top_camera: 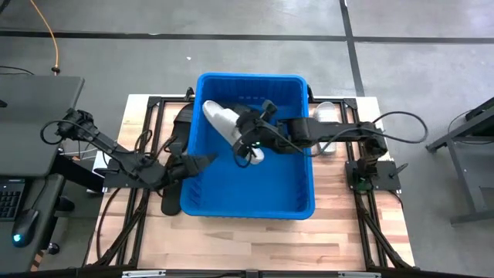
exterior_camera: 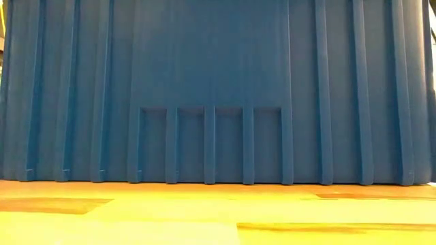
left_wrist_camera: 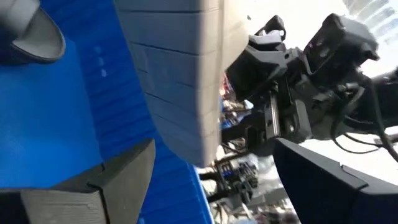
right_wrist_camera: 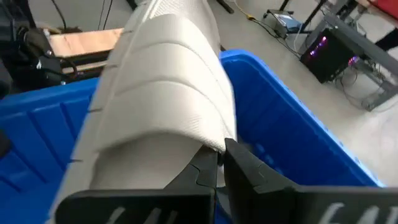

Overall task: Pick and place slides into bin
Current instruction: Put the white slide into the blue container

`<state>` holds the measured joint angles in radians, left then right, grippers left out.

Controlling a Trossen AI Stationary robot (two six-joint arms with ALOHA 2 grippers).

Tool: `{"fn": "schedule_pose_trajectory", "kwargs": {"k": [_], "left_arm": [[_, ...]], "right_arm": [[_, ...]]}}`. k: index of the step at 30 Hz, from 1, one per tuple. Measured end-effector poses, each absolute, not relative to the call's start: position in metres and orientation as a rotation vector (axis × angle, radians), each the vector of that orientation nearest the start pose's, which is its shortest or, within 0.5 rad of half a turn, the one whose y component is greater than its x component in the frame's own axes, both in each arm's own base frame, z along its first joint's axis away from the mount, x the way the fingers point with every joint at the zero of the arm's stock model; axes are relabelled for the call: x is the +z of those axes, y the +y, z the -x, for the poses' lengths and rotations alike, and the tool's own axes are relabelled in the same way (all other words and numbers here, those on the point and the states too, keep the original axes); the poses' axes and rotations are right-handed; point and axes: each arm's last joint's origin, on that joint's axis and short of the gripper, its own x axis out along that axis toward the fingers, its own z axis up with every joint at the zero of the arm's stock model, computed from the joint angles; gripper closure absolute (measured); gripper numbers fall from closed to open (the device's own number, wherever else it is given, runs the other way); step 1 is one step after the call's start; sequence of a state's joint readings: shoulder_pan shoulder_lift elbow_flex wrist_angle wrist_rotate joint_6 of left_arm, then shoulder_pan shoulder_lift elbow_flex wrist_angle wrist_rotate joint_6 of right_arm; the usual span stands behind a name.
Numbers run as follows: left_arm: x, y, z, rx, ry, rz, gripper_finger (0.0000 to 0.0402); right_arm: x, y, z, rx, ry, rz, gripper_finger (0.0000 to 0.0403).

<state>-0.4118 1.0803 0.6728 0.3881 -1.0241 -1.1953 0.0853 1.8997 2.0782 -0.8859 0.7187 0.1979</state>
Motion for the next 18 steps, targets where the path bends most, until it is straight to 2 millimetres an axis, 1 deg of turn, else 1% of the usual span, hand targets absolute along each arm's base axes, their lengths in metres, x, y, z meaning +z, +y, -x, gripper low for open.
{"fn": "schedule_pose_trajectory", "kwargs": {"k": [3, 7, 9, 13, 18], "left_arm": [[0.29, -0.07, -0.222, 0.571, -0.359, 1.14, 0.0085], [0.288, -0.071, -0.225, 0.573, -0.371, 1.15, 0.0085], [0.286, -0.071, -0.227, 0.575, -0.365, 1.145, 0.0085], [0.284, -0.072, -0.229, 0.579, -0.358, 1.14, 0.0085], [0.283, -0.062, -0.233, 0.564, -0.349, 1.163, 0.0085]], "right_arm": [[0.39, 0.017, -0.413, -0.623, 0.626, 0.11, 0.0403], [0.382, 0.019, -0.418, -0.57, 0.664, 0.111, 0.0403], [0.384, 0.023, -0.42, -0.531, 0.636, 0.103, 0.0403], [0.388, 0.026, -0.424, -0.504, 0.58, 0.094, 0.0403], [0.39, 0.027, -0.429, -0.467, 0.546, 0.063, 0.0403]]}}
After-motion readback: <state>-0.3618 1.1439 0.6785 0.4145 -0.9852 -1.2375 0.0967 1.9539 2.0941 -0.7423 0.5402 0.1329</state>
